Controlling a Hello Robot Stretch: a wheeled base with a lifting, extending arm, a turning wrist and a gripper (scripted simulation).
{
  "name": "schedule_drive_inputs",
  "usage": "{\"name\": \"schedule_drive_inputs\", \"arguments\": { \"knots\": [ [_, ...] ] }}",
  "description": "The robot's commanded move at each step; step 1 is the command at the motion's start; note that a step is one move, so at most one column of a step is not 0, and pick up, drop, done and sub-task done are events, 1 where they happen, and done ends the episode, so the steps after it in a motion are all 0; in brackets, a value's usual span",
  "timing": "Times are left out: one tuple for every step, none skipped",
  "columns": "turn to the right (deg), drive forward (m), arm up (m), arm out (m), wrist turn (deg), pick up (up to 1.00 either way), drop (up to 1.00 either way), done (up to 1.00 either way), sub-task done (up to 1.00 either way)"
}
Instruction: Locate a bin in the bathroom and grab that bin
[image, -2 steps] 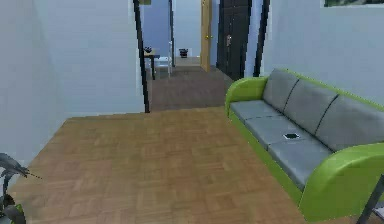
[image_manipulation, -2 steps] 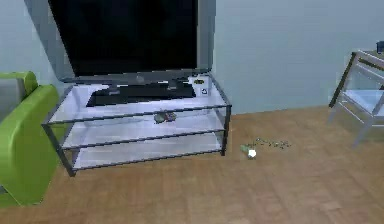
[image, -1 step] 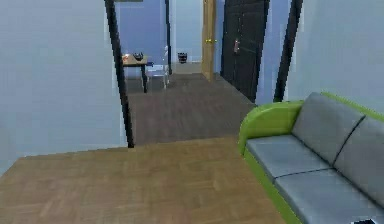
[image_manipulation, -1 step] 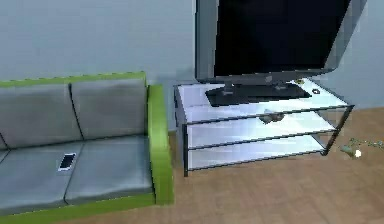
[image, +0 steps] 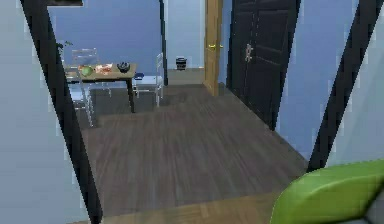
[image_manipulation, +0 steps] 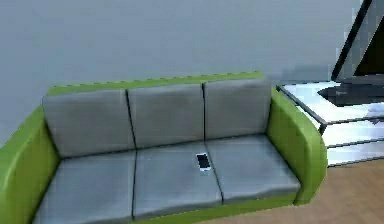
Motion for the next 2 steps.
{"name": "schedule_drive_inputs", "arguments": {
  "knots": [
    [0.0,1.00,0.00,0.00,0.0,0.00,0.00,0.00,0.00],
    [0.0,1.00,0.00,0.00,0.0,0.00,0.00,0.00,0.00]
  ]
}}
